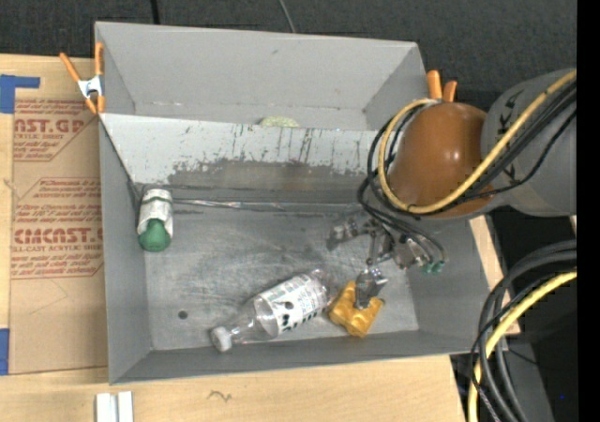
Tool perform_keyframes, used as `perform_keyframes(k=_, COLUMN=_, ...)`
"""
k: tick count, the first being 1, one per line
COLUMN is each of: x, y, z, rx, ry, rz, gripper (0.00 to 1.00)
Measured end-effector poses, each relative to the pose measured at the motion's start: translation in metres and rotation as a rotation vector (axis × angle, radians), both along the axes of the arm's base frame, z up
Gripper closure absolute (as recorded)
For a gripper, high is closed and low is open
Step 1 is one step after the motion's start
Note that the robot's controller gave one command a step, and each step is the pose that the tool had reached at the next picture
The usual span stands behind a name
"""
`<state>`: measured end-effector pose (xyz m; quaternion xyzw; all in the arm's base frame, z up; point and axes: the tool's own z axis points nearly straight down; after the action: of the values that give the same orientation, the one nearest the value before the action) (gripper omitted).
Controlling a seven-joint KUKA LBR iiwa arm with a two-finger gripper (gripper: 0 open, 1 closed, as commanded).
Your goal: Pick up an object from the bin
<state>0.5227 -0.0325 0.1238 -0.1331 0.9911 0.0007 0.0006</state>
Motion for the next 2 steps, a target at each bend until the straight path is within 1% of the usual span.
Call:
perform_keyframes(k=1, x=-0.017, y=0.013, z=-0.025, rx=0.000, ry=-0.010, rz=0.072, gripper=0.00)
perform_keyframes(k=2, x=-0.005, y=0.032, z=-0.035, rx=-0.004, ry=0.001, rz=0.310, gripper=0.00)
